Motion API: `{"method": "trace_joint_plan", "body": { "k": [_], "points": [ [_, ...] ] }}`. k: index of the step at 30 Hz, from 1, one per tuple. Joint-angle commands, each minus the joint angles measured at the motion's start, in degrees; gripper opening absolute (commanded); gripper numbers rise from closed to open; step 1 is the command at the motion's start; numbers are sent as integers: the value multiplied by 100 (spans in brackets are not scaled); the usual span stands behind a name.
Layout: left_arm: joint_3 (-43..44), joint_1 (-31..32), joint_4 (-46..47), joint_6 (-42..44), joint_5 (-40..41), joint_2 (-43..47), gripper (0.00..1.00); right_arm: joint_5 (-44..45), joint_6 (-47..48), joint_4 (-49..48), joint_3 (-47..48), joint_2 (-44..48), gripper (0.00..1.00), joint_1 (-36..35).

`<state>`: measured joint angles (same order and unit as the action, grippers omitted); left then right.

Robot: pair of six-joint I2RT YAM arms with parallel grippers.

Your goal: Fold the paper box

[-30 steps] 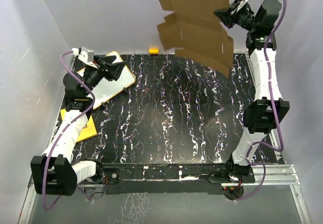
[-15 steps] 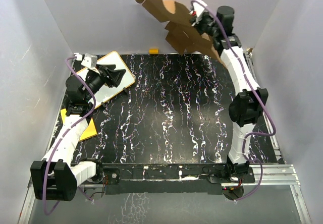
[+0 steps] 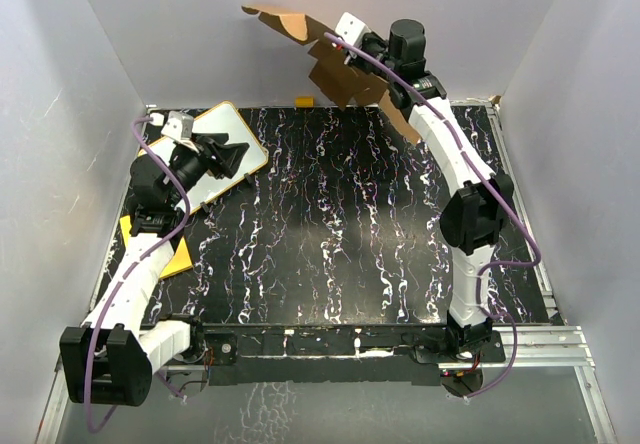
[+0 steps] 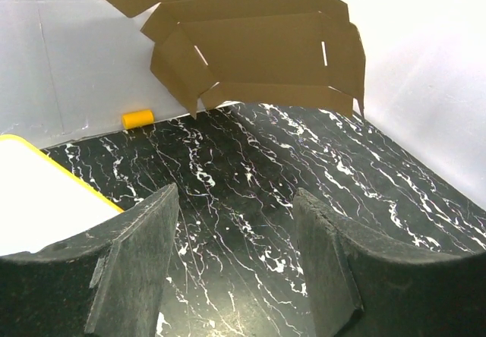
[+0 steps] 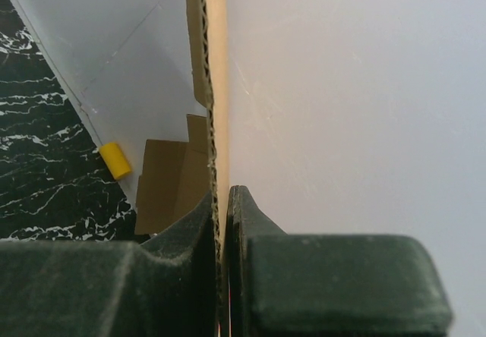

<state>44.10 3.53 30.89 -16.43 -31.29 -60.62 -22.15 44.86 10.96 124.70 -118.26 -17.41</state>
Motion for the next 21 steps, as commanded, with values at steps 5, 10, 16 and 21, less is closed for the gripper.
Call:
{"method": "trace_joint_plan", "body": {
  "k": [5, 10, 16, 21],
  "points": [
    [-102, -10, 79, 79, 18, 260, 59, -300, -192, -979, 654, 23, 8, -96],
    [-142, -10, 84, 69, 26, 311, 59, -507, -364, -1420, 567, -78, 8, -143],
    [-170, -10, 32, 113, 35, 348, 58, -625, -66, -1728, 650, -258, 8, -209],
    [-166, -10, 66, 102, 30, 294, 58, -684, 415, -1762, 727, -321, 8, -244]
  ]
}}
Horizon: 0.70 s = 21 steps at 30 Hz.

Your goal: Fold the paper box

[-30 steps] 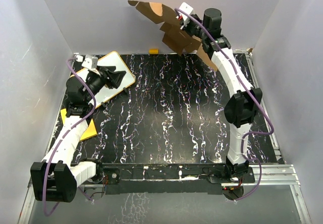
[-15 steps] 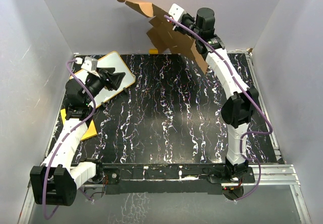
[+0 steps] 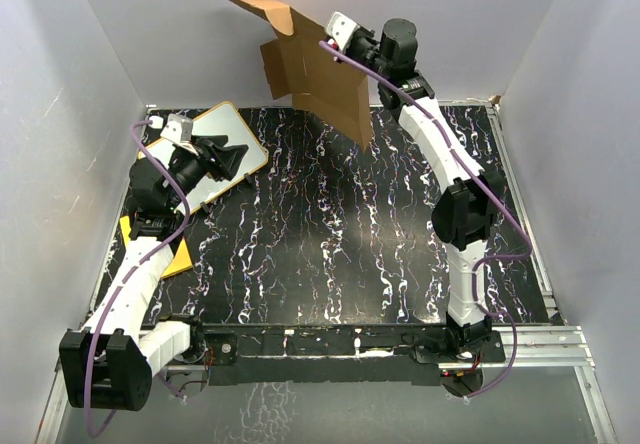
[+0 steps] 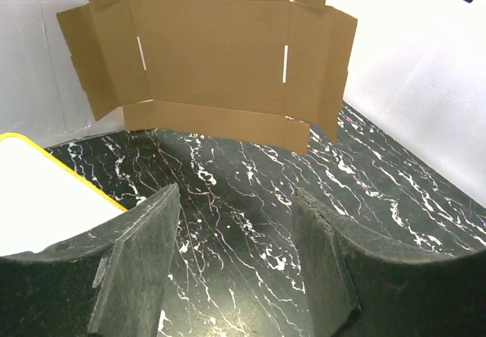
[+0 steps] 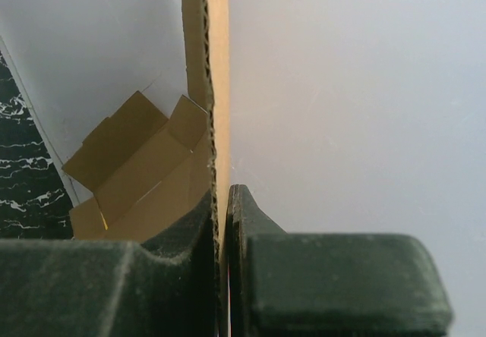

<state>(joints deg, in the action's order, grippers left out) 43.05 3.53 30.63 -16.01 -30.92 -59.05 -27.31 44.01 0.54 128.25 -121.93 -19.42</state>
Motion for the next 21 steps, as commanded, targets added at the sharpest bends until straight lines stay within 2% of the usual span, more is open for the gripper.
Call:
{"method": "trace_joint_plan", "body": {
  "k": [1, 5, 14, 21],
  "points": [
    [-66, -6, 89, 63, -10, 132, 58, -196, 613, -717, 350, 53, 8, -44],
    [-115, -9, 181, 1, -31, 92, 58, -540, 1274, -1232, -178, 195, 8, -40],
    [-290, -10, 460, -210, -243, -94, 51, -862, 2052, -1747, -323, 56, 8, -18],
    [-422, -5, 706, -367, -372, -312, 48, -925, 2261, -1979, -661, 70, 8, 71]
  ]
}}
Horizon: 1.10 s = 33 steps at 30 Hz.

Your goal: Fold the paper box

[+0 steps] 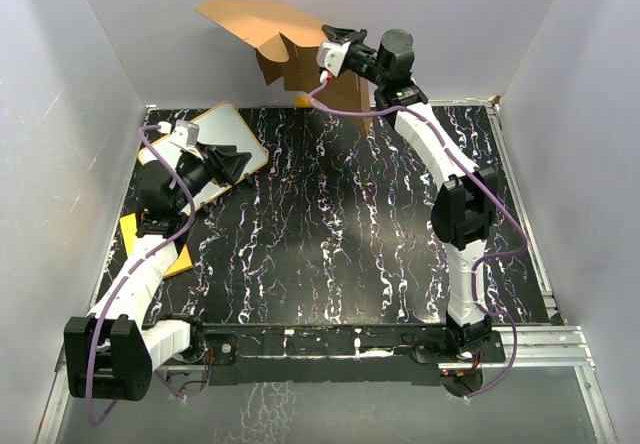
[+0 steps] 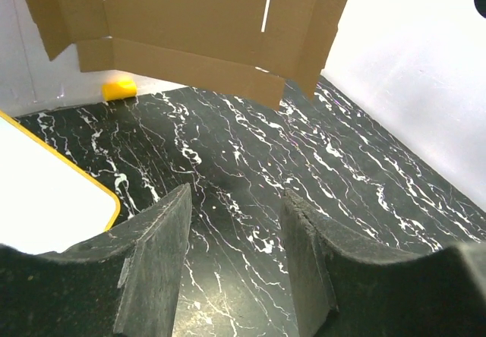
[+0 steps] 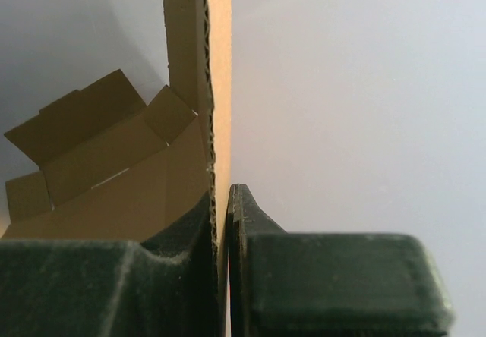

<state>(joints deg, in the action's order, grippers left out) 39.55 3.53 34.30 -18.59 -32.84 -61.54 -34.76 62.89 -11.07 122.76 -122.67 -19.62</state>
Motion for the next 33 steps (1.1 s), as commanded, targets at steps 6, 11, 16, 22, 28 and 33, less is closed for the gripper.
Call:
{"method": "trace_joint_plan", "body": {
  "k": [6, 11, 16, 22, 28, 33],
  "points": [
    [-70, -10, 306, -63, -196, -86, 48, -291, 663, -1025, -840, 270, 8, 136],
    [-76, -8, 243, -16, -194, -61, 48, -335, 776, -1066, -931, 243, 8, 265],
    [-71, -10, 290, -27, -204, -119, 47, -409, 775, -1062, -919, 363, 8, 365],
    [-66, -5, 313, -57, -223, -110, 47, -639, 508, -982, -817, 668, 8, 377],
    [-65, -9, 326, -70, -221, -80, 46, -751, 259, -837, -632, 877, 8, 378],
    [-84, -9, 387, -127, -231, -63, 46, -729, 886, -803, -835, 938, 8, 388]
  ]
}}
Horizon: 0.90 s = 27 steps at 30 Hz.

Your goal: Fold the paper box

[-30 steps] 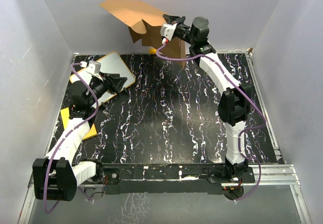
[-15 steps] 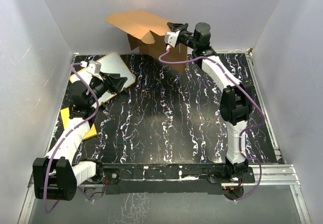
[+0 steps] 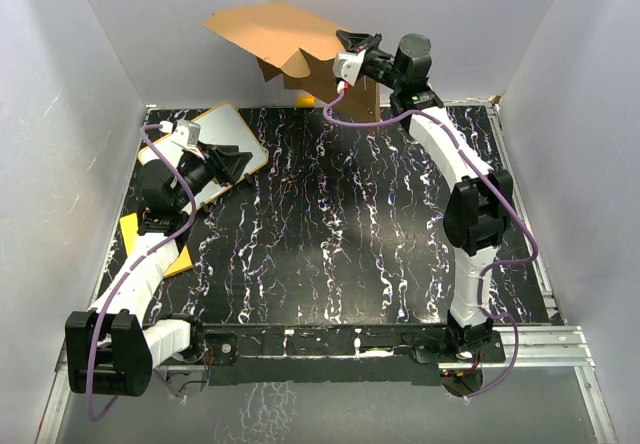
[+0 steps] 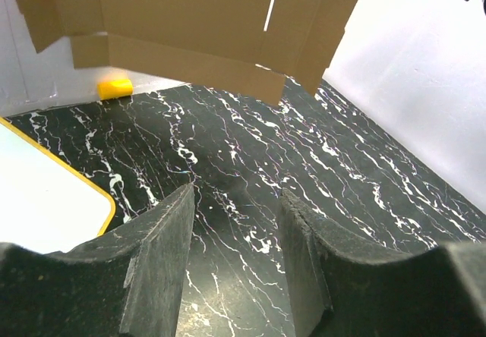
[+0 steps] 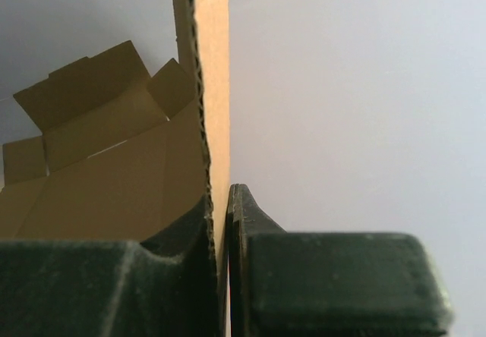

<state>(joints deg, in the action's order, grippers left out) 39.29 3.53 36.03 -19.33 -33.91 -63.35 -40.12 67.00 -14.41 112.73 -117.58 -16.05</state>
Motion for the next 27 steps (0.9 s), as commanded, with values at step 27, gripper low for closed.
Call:
{"method": "trace_joint_plan", "body": {
  "k": [27],
  "points": [
    [-98, -4, 224, -62, -142, 83, 45, -133, 2335, -892, -1034, 630, 8, 252]
  ]
}}
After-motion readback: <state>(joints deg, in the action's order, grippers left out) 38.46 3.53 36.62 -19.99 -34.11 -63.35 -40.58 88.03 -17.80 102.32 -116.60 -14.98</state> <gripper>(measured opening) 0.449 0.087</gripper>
